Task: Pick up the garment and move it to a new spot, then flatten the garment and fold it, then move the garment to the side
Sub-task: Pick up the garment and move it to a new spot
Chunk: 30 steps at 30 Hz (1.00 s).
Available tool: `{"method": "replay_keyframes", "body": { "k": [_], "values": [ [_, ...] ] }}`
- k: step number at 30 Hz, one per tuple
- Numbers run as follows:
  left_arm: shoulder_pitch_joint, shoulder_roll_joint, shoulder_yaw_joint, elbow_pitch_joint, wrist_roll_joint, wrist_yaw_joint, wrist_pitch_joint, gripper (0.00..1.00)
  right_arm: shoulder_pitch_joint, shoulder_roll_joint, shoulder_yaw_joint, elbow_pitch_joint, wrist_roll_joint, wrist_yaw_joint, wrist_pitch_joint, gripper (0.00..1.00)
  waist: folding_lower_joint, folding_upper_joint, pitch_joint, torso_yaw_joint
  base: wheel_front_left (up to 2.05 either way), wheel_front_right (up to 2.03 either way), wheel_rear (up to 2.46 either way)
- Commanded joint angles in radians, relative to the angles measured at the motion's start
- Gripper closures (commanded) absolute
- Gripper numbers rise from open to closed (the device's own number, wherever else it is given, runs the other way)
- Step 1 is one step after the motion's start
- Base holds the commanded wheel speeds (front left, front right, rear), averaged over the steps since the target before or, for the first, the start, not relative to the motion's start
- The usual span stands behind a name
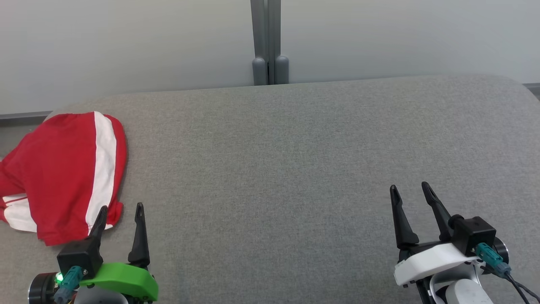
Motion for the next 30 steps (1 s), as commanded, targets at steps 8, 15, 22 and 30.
{"method": "replay_keyframes", "body": {
  "k": [8, 15, 22, 30],
  "values": [
    [0.023, 0.027, 0.017, 0.002, -0.008, 0.016, 0.0, 0.0, 0.006, -0.004, 0.012, 0.007, 0.011, 0.0, -0.003, 0.0, 0.0, -0.0001, 0.0, 0.066, 0.0, 0.0, 0.0],
    [0.024, 0.036, 0.024, 0.007, -0.018, 0.023, -0.001, 0.0, 0.011, -0.004, 0.014, 0.011, 0.012, 0.0, -0.003, 0.0, 0.0, -0.0001, 0.0, 0.146, 0.0, 0.0, 0.0],
    [0.022, 0.046, 0.033, 0.007, -0.03, 0.033, -0.002, 0.0, 0.007, -0.004, 0.021, 0.017, 0.012, 0.0, -0.003, 0.0, 0.0, -0.0001, 0.003, 0.228, 0.0, 0.0, 0.0],
    [0.038, 0.055, 0.042, 0.002, -0.036, 0.047, 0.002, 0.0, 0.008, -0.004, 0.025, 0.027, 0.014, 0.0, -0.003, 0.0, 0.0, -0.0001, -0.001, 0.308, 0.0, 0.0, 0.0]
  ]
}}
